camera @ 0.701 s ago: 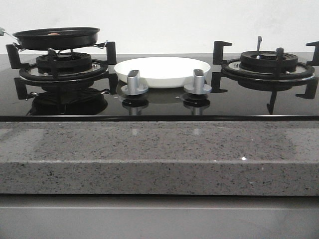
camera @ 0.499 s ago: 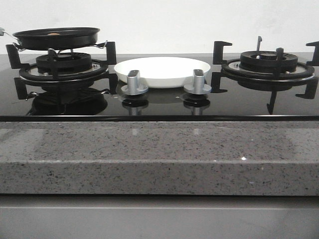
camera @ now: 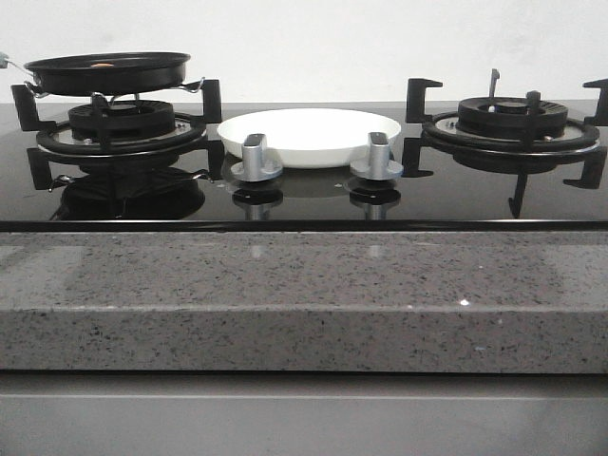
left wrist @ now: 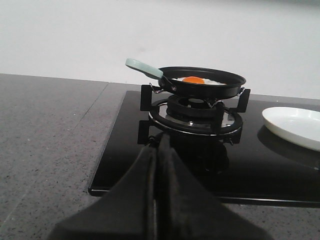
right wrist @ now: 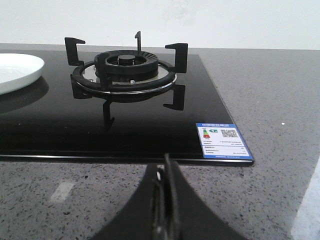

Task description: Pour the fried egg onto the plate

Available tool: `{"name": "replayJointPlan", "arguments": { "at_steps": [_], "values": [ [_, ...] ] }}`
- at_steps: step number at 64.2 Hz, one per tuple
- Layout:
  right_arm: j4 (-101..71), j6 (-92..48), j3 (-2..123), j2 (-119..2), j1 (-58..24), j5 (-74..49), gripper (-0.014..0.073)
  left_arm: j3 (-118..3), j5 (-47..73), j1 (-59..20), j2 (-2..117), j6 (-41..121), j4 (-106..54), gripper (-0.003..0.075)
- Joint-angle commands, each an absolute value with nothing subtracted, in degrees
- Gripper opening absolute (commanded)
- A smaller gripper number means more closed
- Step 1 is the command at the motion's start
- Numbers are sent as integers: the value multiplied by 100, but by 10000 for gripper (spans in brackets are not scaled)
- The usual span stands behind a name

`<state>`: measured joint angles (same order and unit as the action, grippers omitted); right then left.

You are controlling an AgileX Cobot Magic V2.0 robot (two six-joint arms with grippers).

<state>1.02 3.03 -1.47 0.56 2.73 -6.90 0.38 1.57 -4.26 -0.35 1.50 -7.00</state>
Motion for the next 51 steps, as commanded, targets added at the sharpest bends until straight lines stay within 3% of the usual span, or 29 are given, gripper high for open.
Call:
{"name": "replayJointPlan", "arguments": {
  "at_steps": [1, 23, 36, 51],
  "values": [
    [182, 298, -129, 172, 288, -186, -70, 60, -352, -424, -127, 89, -741, -19],
    [182, 298, 67, 167, 288, -60, -70, -357, -749, -424, -115, 89, -792, -19],
    [182, 298, 1097, 36, 288, -917, -70, -1780, 555, -424, 170, 89, -780, -19],
    [158, 298, 2891, -799, 288, -2212, -70, -3723, 2324, -424, 1358, 89, -708, -19]
  ]
}}
